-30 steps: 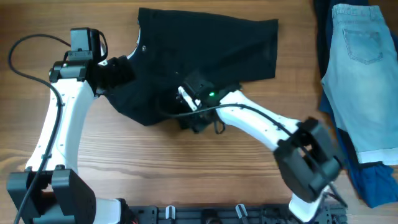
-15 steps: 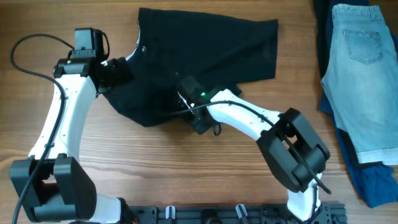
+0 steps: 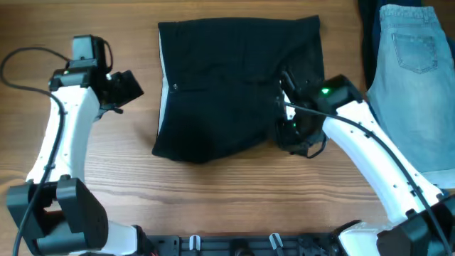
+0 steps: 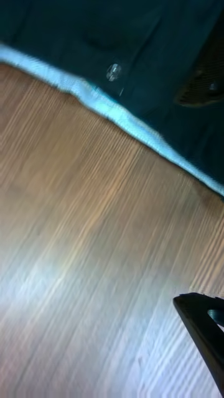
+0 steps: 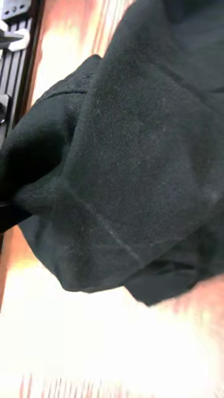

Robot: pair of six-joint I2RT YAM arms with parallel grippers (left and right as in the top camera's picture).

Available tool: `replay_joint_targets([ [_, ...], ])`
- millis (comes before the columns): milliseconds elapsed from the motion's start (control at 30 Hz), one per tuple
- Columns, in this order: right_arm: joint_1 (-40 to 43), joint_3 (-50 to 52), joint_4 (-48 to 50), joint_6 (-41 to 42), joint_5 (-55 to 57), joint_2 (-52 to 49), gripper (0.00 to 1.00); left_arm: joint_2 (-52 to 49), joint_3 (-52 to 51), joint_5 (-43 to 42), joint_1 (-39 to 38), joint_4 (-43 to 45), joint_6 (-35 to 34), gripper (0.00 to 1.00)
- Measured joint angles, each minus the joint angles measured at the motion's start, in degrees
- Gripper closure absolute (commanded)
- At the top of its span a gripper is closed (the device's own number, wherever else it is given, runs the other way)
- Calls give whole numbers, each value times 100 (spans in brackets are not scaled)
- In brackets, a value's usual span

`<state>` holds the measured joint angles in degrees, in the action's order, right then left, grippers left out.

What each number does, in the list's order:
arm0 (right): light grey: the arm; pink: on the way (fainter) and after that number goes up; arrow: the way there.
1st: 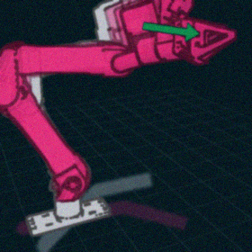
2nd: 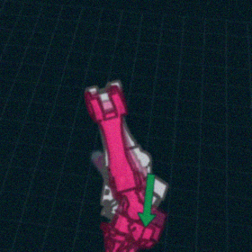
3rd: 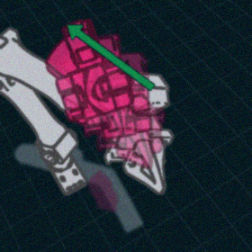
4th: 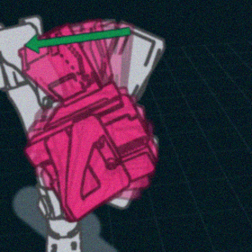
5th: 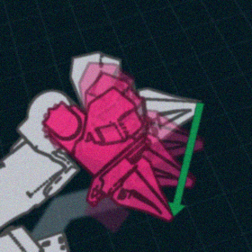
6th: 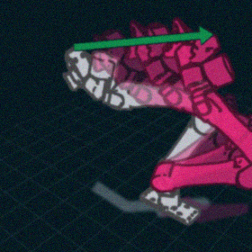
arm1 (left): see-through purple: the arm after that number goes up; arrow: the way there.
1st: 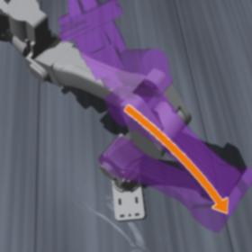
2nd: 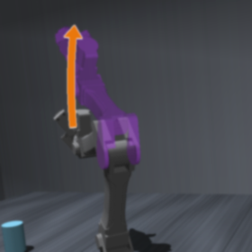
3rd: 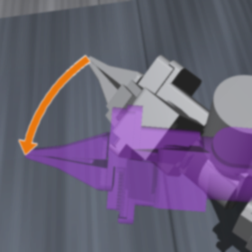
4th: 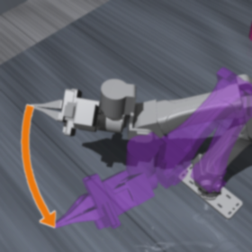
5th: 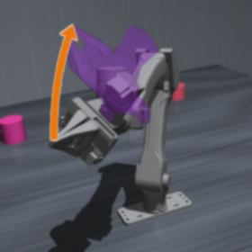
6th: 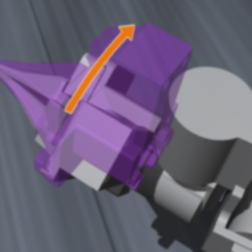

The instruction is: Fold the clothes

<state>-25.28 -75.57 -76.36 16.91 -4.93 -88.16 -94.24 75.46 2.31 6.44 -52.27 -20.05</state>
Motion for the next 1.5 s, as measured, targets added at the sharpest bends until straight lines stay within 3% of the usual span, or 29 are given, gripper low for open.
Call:
replay_joint_targets([
  [33, 0, 127, 4, 17, -48, 0, 60, 0, 0, 2, 96, -20, 0, 5],
  [67, 0, 203, 2, -33, -74, 0, 25, 0, 0, 0, 157, -39, 0, 5],
  [100, 0, 254, -9, -22, -81, 0, 1, 0, 0, 0, 186, -48, 0, 5],
  [200, 63, 280, 114, 50, 48, 0, 1, 0, 0, -2, 188, -63, 0, 5],
  [300, 708, 269, 586, 334, 94, 0, 4, 0, 0, -4, 188, -57, 0, 5],
  [467, 2072, 1086, 2677, 518, -133, -7, 31, -7, -9, -22, 188, 98, -2, 5],
  [667, 2339, 2559, 4365, 227, -595, -623, 31, -140, -11, -24, 188, 245, -2, 2],
  [767, 2339, 2590, 4931, 50, -802, -881, 29, -173, -11, -24, 188, 302, -2, 2],
  [833, 2286, 2520, 5215, -50, -852, -1023, 35, -175, -11, -24, 188, 304, -2, 2],
  [900, 2153, 2387, 5554, -118, -855, -1228, 86, -177, -11, -24, 188, 304, -2, 2],
  [933, 2105, 2356, 5652, -170, -850, -1325, 96, -177, -11, -22, 188, 308, -2, 2],
  [1033, 2103, 2354, 5650, -173, -876, -1416, 96, -177, -11, -24, 188, 308, -2, 3],
  [1133, 2109, 2074, 4887, -273, -841, -1416, 96, -177, -11, -24, 188, 308, -4, 3],
  [1267, 2503, 721, 4135, -577, -566, -1314, 96, -177, -11, -28, 188, 306, -4, 3],
  [1400, 3067, 260, 4083, -872, -378, -1224, 96, -177, -11, -68, 188, 308, -2, 3],
  [1433, 3189, 247, 3915, -962, -358, -1222, 90, -177, -11, -70, 188, 308, -4, 3],
  [1467, 3198, 245, 3786, -994, -382, -1222, 74, -179, -11, -70, 188, 306, -4, 3],
  [1500, 3180, 238, 3554, -1062, -516, -1222, 68, -177, -11, -92, 188, 308, -4, 3],
])
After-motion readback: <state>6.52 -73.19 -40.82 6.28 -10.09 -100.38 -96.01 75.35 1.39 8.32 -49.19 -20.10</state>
